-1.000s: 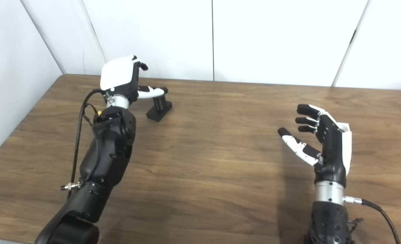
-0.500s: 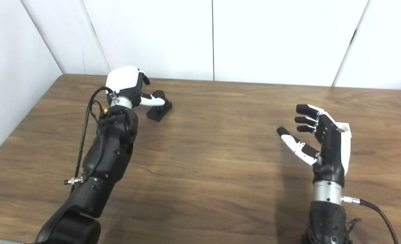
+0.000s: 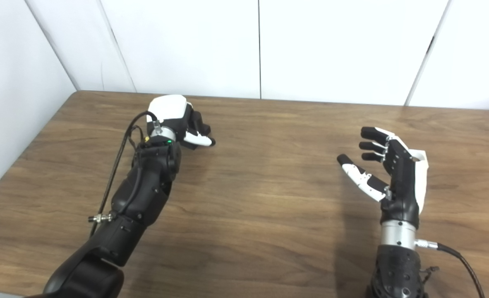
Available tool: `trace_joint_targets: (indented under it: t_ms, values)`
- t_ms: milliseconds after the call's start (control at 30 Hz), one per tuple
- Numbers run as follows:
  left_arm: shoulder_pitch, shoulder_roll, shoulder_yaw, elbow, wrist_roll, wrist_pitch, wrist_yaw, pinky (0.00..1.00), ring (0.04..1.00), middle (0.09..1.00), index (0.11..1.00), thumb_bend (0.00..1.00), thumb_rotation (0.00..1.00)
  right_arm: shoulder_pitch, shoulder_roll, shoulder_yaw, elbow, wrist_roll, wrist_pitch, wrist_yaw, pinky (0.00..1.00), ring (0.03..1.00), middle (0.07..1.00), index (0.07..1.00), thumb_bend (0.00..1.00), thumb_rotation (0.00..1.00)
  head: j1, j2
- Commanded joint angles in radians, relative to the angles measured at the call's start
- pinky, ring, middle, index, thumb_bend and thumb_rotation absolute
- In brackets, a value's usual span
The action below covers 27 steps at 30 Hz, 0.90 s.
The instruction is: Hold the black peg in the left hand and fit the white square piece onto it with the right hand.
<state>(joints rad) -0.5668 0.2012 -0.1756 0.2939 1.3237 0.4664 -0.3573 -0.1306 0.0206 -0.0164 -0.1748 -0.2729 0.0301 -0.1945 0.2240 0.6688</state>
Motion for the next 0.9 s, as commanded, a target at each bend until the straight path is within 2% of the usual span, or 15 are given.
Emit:
trace_joint_targets:
  t_ms: [0,100,233,400,667,867]
  values:
    - [-0.037,0.02,-0.008,0.007,0.0,0.003,0.034,0.88,0.893,0.922,0.706,0.95,0.54,-0.034,0.006,0.001,-0.038,-0.004,-0.021,-0.004,0.58,0.653,0.696,0.661,0.64,0.03,0.001,0.001]
    - [-0.035,0.022,-0.02,0.025,0.011,0.003,0.021,0.86,0.896,0.926,0.706,0.94,0.56,-0.032,0.007,0.002,-0.039,-0.008,-0.022,-0.007,0.59,0.659,0.693,0.659,0.64,0.03,-0.002,0.003]
    - [-0.029,0.023,-0.024,0.047,0.016,0.003,0.035,0.83,0.892,0.917,0.691,0.93,0.54,-0.028,0.008,0.001,-0.048,-0.016,-0.013,-0.009,0.57,0.656,0.69,0.657,0.65,0.01,-0.005,0.008]
    - [-0.023,0.023,-0.025,0.077,0.025,0.003,0.059,0.83,0.897,0.921,0.731,0.92,0.53,-0.022,0.007,-0.003,-0.053,-0.007,-0.014,-0.007,0.58,0.662,0.693,0.656,0.65,0.0,-0.003,0.012]
    - [-0.016,0.034,-0.033,0.069,-0.01,0.003,0.077,0.82,0.892,0.916,0.731,0.9,0.51,-0.02,0.003,-0.004,-0.056,-0.002,-0.012,-0.002,0.56,0.655,0.693,0.656,0.64,0.0,-0.003,0.016]
    - [-0.007,0.049,-0.043,0.052,-0.043,0.003,0.096,0.8,0.865,0.889,0.65,0.86,0.35,-0.02,0.003,-0.001,-0.062,-0.011,-0.002,-0.002,0.58,0.665,0.692,0.655,0.64,0.0,-0.001,0.021]
